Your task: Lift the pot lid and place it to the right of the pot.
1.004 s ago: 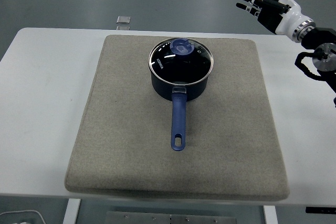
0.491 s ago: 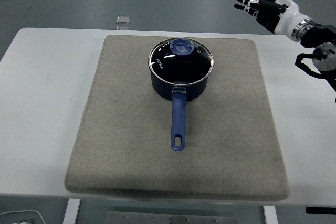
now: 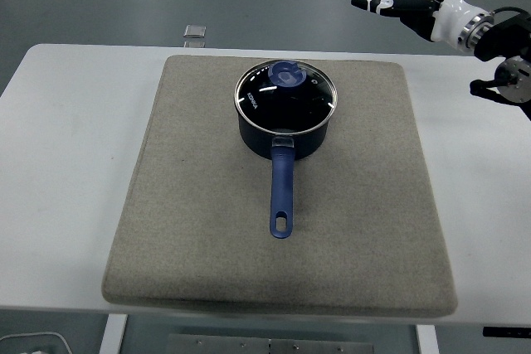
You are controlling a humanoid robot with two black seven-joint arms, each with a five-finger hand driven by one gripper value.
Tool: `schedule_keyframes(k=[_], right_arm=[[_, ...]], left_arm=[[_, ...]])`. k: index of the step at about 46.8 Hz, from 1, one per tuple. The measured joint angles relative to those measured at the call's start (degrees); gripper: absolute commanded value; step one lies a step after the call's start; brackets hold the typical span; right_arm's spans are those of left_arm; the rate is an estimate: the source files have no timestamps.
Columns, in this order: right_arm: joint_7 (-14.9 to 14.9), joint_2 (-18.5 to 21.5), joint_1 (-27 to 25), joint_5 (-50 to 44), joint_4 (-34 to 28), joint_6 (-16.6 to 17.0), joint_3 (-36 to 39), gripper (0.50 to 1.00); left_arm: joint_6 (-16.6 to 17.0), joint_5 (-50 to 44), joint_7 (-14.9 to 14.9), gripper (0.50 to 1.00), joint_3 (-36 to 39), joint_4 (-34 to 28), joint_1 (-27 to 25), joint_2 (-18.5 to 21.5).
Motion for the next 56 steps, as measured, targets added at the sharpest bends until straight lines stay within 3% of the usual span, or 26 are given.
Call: schedule_keyframes(k=[7,22,34,56], right_arm=[[0.1,-0.1,0.4,-6.5,0.1,4.4,0.0,0.905],[0.5,0.7,4.6,-18.9,1.0,5.7,-3.2,0.905],[2.3,1.2,8.1,-25.3,3.6,9.9,-5.9,0.905],[3.7,8.1,15.0,-39.7,3.6,9.3,-15.4,0.905]], left_arm=[[0.0,0.0,0.0,1.0,0.0,0.0,0.0,0.0],[0.0,0.0,0.0,1.0,0.0,0.0,0.0,0.0],[0.0,0.0,0.0,1.0,0.0,0.0,0.0,0.0],[0.0,0.0,0.0,1.0,0.0,0.0,0.0,0.0]])
